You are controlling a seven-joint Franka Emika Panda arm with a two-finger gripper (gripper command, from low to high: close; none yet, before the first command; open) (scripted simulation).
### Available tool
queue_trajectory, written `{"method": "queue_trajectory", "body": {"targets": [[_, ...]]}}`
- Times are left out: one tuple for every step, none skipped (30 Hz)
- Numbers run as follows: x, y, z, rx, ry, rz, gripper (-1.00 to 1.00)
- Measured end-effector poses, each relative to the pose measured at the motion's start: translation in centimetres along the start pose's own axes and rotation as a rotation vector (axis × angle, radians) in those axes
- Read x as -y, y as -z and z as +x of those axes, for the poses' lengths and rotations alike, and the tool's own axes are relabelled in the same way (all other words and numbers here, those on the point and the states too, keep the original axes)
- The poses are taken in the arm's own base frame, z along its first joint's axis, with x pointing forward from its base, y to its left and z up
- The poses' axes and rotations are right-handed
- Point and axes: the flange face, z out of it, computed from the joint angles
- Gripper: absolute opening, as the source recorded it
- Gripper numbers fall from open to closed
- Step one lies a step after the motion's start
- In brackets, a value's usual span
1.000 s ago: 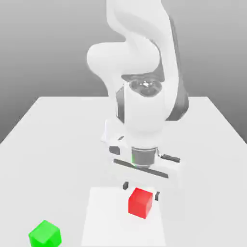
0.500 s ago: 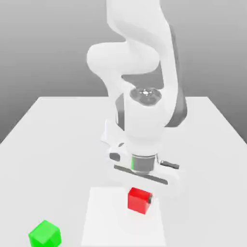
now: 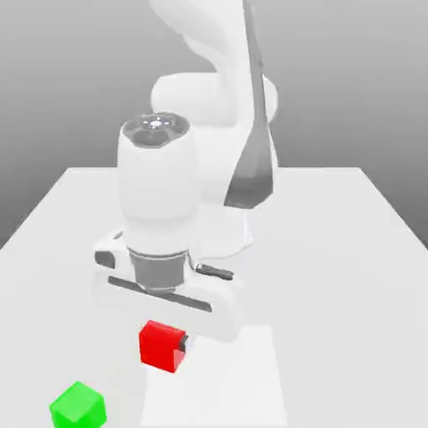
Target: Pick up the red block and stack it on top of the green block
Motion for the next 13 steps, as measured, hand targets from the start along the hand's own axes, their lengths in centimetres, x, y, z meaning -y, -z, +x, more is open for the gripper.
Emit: {"method": "queue_trajectory", "body": {"targets": [[-0.2,0.2,1.4,0.001,0.010,0.000,-1.00],[-0.4,0.4,2.9,0.003,0.020,0.001,-1.00],[-0.7,0.5,4.3,0.005,0.030,0.002,-1.00],[-1.1,0.7,5.7,0.007,0.039,0.002,-1.00],[-1.5,0.8,7.1,0.010,0.049,0.004,-1.00],[-1.6,0.1,7.8,0.010,0.054,0.005,-1.00],[-1.7,-1.0,8.2,0.011,0.057,0.006,-1.00],[-1.7,-2.3,8.3,0.011,0.058,0.006,-1.00],[-1.8,-3.7,8.4,0.011,0.058,0.005,-1.00],[-1.8,-4.8,8.4,0.011,0.058,0.005,1.00],[-1.8,-4.8,8.4,0.011,0.058,0.005,1.00],[-1.8,-4.8,8.4,0.011,0.058,0.005,1.00],[-1.8,-4.8,8.4,0.011,0.058,0.005,1.00]]}}
